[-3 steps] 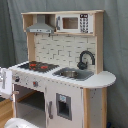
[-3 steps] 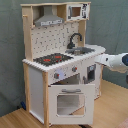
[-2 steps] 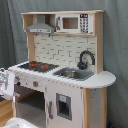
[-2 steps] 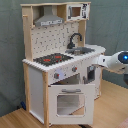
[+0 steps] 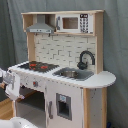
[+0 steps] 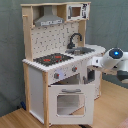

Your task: Play with the kitchen

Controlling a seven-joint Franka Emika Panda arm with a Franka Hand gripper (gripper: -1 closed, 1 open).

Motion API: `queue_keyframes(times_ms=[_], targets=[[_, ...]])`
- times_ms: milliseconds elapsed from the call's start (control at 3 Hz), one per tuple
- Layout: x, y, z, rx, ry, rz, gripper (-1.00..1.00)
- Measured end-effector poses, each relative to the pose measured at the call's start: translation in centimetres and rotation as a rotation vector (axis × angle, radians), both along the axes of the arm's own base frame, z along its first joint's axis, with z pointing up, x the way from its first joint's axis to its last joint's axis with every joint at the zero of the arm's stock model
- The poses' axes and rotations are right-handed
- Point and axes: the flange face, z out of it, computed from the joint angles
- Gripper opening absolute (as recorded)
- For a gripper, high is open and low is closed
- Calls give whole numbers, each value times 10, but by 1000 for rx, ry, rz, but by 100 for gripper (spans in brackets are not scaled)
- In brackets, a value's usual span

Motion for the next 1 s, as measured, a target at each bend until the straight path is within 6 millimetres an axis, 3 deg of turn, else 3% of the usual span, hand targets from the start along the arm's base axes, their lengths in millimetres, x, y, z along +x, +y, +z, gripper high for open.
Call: queue_keyframes(times_ms=[1000], targets=[[56, 8, -16, 110, 162, 92, 100]])
